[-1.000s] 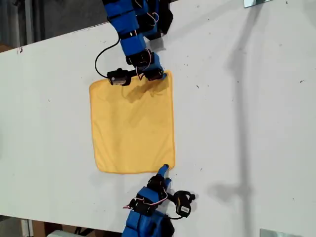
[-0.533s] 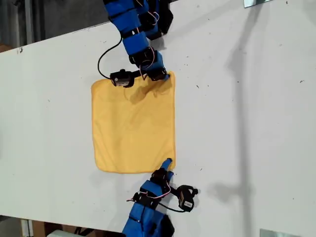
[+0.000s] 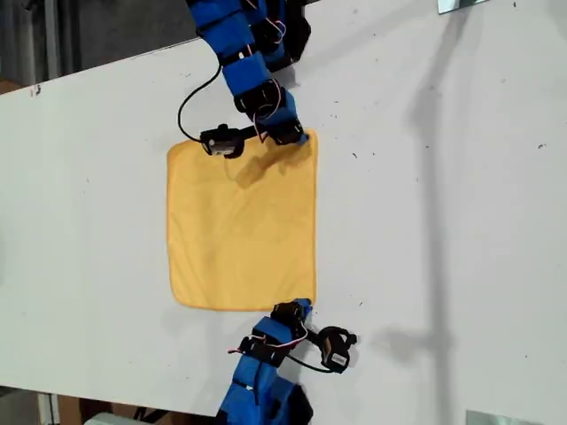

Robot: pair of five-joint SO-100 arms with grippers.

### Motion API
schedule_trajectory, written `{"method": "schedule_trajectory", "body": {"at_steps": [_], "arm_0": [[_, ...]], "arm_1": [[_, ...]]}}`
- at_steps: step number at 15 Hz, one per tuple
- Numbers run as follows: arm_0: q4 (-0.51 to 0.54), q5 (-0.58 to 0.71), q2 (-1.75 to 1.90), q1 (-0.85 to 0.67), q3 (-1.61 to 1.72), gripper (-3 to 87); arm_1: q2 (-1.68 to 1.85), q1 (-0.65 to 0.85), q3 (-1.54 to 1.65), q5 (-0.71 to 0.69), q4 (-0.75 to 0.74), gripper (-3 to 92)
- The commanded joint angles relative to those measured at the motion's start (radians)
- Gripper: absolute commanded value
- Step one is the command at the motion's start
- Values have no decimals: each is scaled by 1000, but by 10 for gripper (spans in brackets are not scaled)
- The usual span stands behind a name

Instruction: Grasp corners of a square towel and fold twice.

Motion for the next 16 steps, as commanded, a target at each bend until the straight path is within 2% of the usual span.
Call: {"method": "schedule_trajectory", "body": {"at_steps": [1,4,9,11,16], "arm_0": [[74,31,32,21,-95,-4],[156,98,114,34,-179,-4],[229,213,509,14,-153,-4],[249,252,690,-40,-115,-4],[413,244,1138,-301,69,-4]], "arm_1": [[92,-32,-109,9,67,-1],[118,-21,-255,-17,210,-1],[195,41,-391,-75,334,-1],[281,124,-410,-123,359,-1],[405,460,-379,-253,383,-1]]}}
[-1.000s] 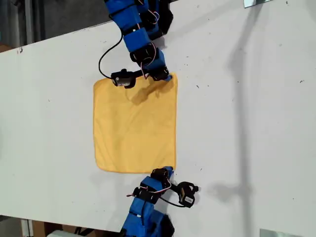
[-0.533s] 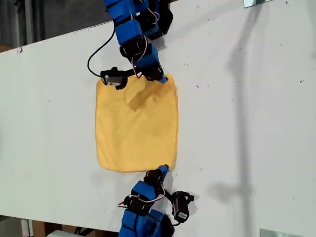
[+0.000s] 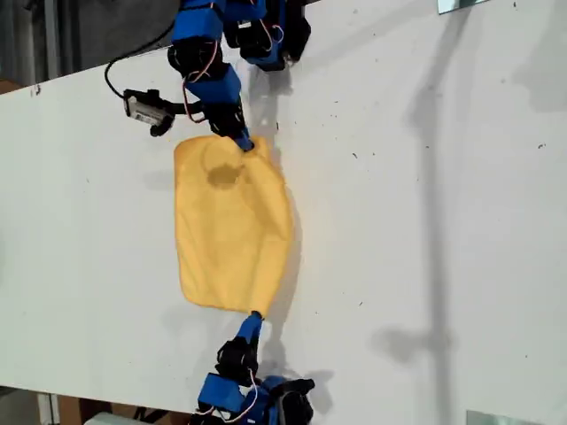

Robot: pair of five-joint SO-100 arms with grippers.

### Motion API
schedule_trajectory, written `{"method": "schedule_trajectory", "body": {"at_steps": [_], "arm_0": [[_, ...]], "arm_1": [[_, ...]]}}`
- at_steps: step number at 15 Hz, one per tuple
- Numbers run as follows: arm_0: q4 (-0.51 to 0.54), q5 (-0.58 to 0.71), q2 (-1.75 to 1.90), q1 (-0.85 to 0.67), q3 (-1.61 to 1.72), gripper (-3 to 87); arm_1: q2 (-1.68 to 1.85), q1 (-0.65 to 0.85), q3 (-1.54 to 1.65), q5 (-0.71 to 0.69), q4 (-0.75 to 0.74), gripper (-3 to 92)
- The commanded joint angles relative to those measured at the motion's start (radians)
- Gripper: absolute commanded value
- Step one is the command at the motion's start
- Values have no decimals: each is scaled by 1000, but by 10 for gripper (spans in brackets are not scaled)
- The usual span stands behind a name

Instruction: Grasp corners of a square towel and fold twice.

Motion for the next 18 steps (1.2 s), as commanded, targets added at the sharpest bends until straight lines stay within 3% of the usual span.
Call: {"method": "schedule_trajectory", "body": {"at_steps": [1,3,7,12,18], "arm_0": [[110,-12,186,-169,44,-4],[176,18,268,-344,100,-4],[67,158,-5,-446,-23,-4],[-35,426,-541,-632,-336,-4],[8,600,-1035,-816,-773,-4]], "arm_1": [[31,150,-25,-55,-6,-1],[40,285,2,-92,-12,-1],[23,457,23,-202,-101,-1],[-161,612,26,-290,-250,-1],[-548,767,-341,-442,-235,-1]]}}
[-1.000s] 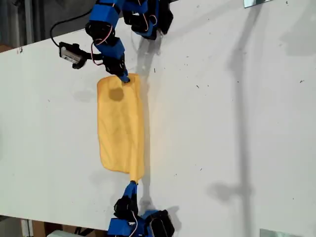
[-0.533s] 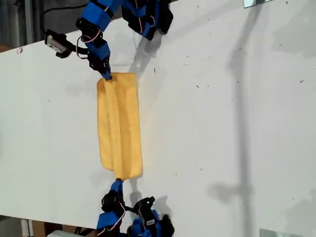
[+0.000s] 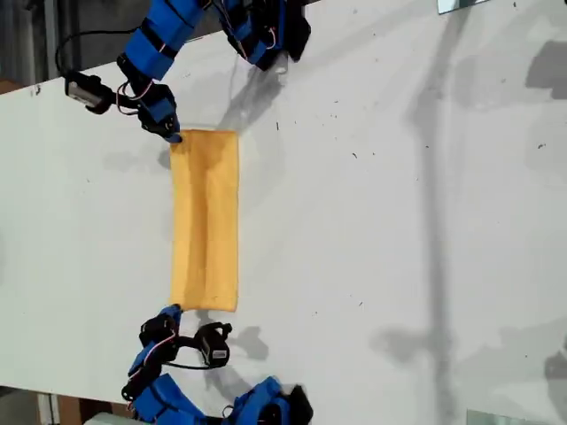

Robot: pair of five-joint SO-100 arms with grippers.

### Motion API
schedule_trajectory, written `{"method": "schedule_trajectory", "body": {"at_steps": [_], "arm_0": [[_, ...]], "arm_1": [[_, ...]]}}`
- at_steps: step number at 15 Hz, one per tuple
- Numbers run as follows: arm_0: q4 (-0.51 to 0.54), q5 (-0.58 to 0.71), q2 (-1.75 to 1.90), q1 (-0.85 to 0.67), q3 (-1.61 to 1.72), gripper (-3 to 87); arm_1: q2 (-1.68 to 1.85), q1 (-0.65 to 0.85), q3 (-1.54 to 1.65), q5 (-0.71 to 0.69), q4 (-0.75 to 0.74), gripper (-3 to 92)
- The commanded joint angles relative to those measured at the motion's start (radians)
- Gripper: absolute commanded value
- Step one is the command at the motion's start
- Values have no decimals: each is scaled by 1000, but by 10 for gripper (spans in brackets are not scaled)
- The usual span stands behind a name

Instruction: Grasp corners of a square towel and fold twice.

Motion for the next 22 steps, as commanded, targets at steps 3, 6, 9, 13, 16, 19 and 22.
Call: {"method": "schedule_trajectory", "body": {"at_steps": [3,6,9,13,16,19,22], "arm_0": [[28,46,-311,-91,-302,-4],[44,60,-383,-100,-362,-4],[206,15,-322,-49,-394,-4],[278,-17,-215,64,-295,-4],[267,-72,-124,189,-215,-4],[267,-89,-118,229,-216,-4],[267,-118,-124,221,-170,-4]], "arm_1": [[-419,67,-419,-71,51,-1],[-503,75,-492,-95,63,-1],[-336,40,-463,-100,146,-1],[-206,-26,-385,-87,235,-1],[-169,-55,-268,-74,241,-1],[-192,-75,-255,-61,310,-1],[-201,-101,-255,-61,362,-1]]}}
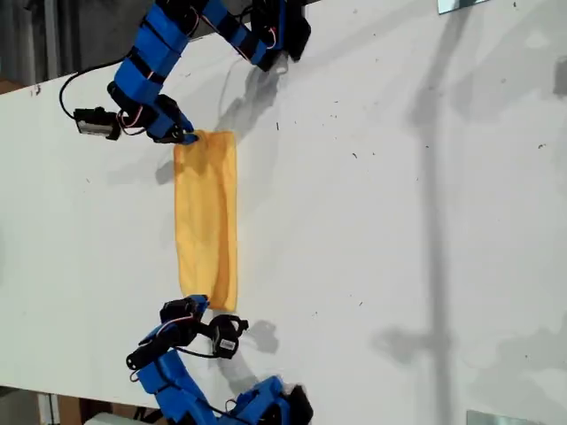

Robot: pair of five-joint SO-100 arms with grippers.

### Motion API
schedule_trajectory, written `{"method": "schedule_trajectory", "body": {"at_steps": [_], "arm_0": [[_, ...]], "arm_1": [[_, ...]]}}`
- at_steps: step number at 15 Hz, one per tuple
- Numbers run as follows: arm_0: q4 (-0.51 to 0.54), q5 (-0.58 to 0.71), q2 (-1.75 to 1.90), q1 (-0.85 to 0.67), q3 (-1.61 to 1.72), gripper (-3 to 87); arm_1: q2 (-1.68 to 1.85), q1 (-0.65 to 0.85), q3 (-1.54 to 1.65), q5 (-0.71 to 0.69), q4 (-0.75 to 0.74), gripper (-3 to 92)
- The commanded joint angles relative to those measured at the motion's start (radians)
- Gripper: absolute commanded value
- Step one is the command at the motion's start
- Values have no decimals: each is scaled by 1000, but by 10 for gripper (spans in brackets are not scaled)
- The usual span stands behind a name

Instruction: Grasp corners of a square towel and fold twice.

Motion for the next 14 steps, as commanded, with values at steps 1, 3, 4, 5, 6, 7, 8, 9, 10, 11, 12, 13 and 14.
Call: {"method": "schedule_trajectory", "body": {"at_steps": [1,3,4,5,6,7,8,9,10,11,12,13,14], "arm_0": [[-5,-32,46,5,25,-4],[9,-52,44,-21,34,29],[31,-32,44,-29,11,117],[64,-29,48,-40,-21,228],[100,-17,55,-48,-63,256],[149,-8,57,-60,-117,260],[186,3,63,-72,-161,250],[206,11,81,-84,-178,243],[207,14,107,-94,-170,242],[206,3,138,-95,-129,244],[164,-11,184,-91,-35,241],[95,-26,253,-84,91,234],[51,-49,324,-83,193,225]], "arm_1": [[38,-29,-8,18,20,-1],[43,-46,-8,18,29,49],[49,-55,-11,18,35,177],[51,-61,-18,17,43,324],[52,-61,-31,18,55,365],[52,-57,-46,12,69,397],[51,-41,-63,8,84,419],[40,-12,-80,-12,94,426],[9,29,-94,-34,94,430],[-41,69,-97,-58,83,431],[-115,98,-95,-71,64,428],[-202,114,-92,-81,35,429],[-295,129,-104,-94,6,441]]}}
